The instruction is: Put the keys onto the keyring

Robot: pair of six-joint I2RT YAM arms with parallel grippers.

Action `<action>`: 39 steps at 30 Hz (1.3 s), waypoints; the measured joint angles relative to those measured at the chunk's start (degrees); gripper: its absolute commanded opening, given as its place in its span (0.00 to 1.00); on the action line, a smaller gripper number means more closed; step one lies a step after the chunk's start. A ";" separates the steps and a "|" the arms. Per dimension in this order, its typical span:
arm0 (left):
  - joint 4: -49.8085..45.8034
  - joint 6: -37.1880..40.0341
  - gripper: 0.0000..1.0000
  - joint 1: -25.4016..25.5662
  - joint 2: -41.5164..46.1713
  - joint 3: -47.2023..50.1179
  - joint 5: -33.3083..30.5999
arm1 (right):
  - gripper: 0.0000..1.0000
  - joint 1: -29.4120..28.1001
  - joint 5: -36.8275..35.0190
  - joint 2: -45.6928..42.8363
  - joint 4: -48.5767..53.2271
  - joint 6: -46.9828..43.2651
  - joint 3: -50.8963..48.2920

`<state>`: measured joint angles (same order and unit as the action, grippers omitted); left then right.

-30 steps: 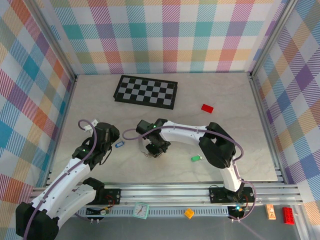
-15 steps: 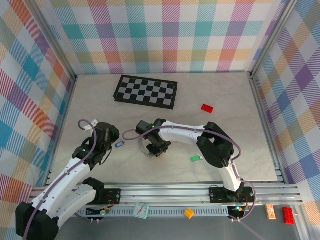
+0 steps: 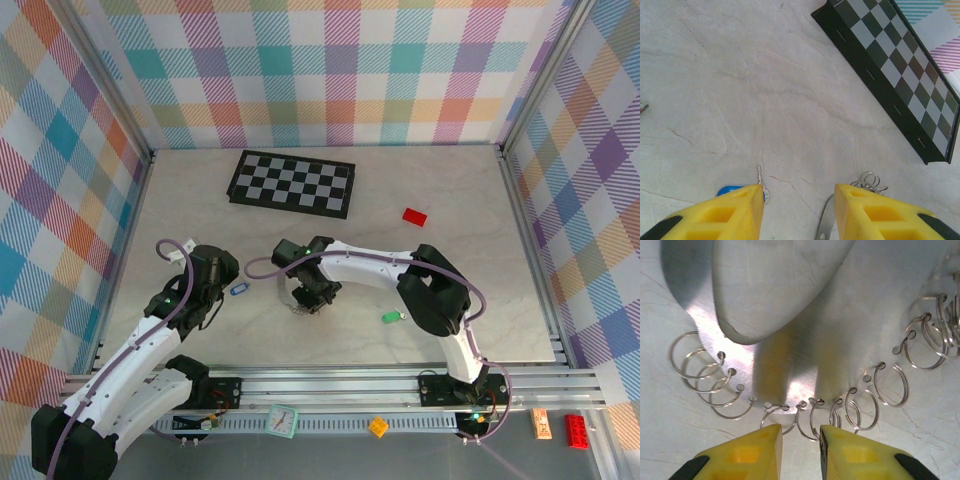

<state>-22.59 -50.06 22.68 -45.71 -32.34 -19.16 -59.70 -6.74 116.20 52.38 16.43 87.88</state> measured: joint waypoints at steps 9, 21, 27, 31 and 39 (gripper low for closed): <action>-0.35 0.26 0.41 0.00 1.11 1.20 1.09 | 0.25 -0.02 -1.31 -0.07 -0.20 -0.72 0.11; -0.42 0.28 0.41 0.00 1.11 1.46 1.70 | 0.23 -0.02 -3.76 1.20 0.85 -2.16 0.72; -0.42 0.35 0.41 0.00 1.11 1.46 1.70 | 0.26 -0.02 -3.72 1.51 1.31 -2.82 0.74; -0.42 0.44 0.41 0.00 1.11 1.46 1.70 | 0.26 -0.02 -3.72 1.53 1.36 -3.67 0.74; -0.42 0.44 0.41 0.00 1.11 1.46 1.70 | 0.23 0.00 -4.13 3.02 2.08 -4.09 1.92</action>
<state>-23.00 -49.63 22.68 -44.60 -30.87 -17.45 -59.70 -10.87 119.22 54.46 12.34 89.80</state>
